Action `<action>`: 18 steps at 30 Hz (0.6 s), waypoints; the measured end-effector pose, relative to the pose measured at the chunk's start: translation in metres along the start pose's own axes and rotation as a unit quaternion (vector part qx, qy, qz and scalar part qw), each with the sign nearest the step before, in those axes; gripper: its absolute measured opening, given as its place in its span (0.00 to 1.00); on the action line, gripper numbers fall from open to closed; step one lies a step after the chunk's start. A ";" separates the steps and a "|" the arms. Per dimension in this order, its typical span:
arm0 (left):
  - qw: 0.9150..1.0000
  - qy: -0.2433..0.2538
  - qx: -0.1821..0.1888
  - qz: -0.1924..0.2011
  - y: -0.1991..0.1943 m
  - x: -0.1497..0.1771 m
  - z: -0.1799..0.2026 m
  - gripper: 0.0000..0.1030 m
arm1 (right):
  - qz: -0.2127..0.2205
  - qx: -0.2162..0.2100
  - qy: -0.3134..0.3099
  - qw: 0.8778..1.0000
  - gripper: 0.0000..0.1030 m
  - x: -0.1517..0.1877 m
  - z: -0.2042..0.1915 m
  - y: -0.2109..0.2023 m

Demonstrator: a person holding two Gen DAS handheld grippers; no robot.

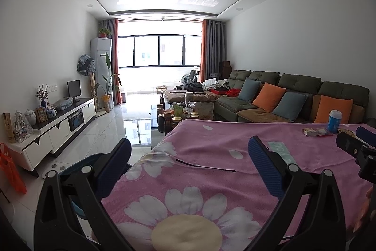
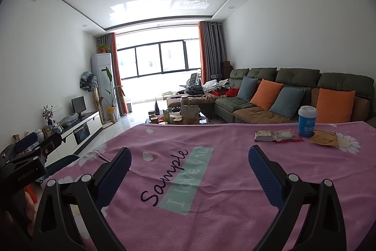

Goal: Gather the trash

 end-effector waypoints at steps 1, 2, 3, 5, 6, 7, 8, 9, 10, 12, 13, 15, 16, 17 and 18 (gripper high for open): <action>1.000 0.000 0.000 0.000 0.000 0.000 0.000 0.95 | 0.000 0.000 -0.001 1.000 0.94 0.000 0.000 0.000; 1.000 0.000 0.000 0.000 0.000 0.000 0.001 0.95 | 0.000 0.000 -0.001 1.000 0.93 0.000 0.000 0.000; 1.000 0.000 0.000 0.000 0.000 0.000 0.000 0.95 | 0.000 0.000 -0.001 1.000 0.94 0.000 0.000 0.000; 1.000 0.001 0.000 0.001 0.000 -0.001 0.000 0.95 | 0.000 0.000 -0.001 1.000 0.94 0.000 0.000 0.000; 1.000 0.001 0.000 0.001 0.001 -0.001 0.000 0.95 | 0.000 0.000 -0.001 1.000 0.94 0.000 0.000 0.000; 1.000 0.000 0.000 0.001 0.001 -0.001 0.000 0.95 | -0.001 0.000 -0.001 1.000 0.94 0.000 0.000 0.001; 1.000 0.000 0.000 0.001 0.001 -0.001 0.000 0.95 | -0.001 0.000 -0.001 1.000 0.94 0.000 0.000 0.000; 1.000 0.001 0.000 0.001 0.001 -0.001 0.000 0.95 | 0.000 0.000 -0.001 1.000 0.94 0.000 0.000 0.000; 1.000 0.001 -0.001 0.001 0.001 0.000 0.000 0.95 | 0.000 0.000 -0.001 1.000 0.94 0.000 0.000 0.000; 1.000 0.001 -0.001 0.002 -0.001 -0.001 0.000 0.95 | -0.001 0.000 -0.001 1.000 0.94 0.000 0.000 0.000; 1.000 0.002 -0.003 0.001 -0.001 -0.001 0.000 0.95 | 0.000 0.000 -0.001 1.000 0.94 0.000 0.000 0.000; 1.000 0.002 -0.003 0.001 -0.001 -0.001 0.000 0.95 | -0.002 0.000 -0.001 1.000 0.94 0.001 0.000 0.000; 1.000 0.002 -0.004 0.001 -0.001 -0.001 0.000 0.95 | -0.002 0.001 -0.001 1.000 0.94 0.001 0.000 0.000; 1.000 0.003 -0.004 0.001 -0.001 -0.001 -0.001 0.95 | -0.002 0.001 -0.001 1.000 0.94 0.001 0.000 -0.001; 1.000 0.003 -0.005 0.001 -0.001 -0.002 -0.001 0.95 | -0.002 0.001 -0.001 1.000 0.94 0.001 0.000 0.000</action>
Point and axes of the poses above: each gripper's, at about its wrist camera, not at the fingertips, and y roughly the way its jaws point, z to its right, x to its underside, the point moved 10 cm from there along y, roughly the way its jaws point, and after that the axes turned 5 degrees about z, right-handed, at the moved point
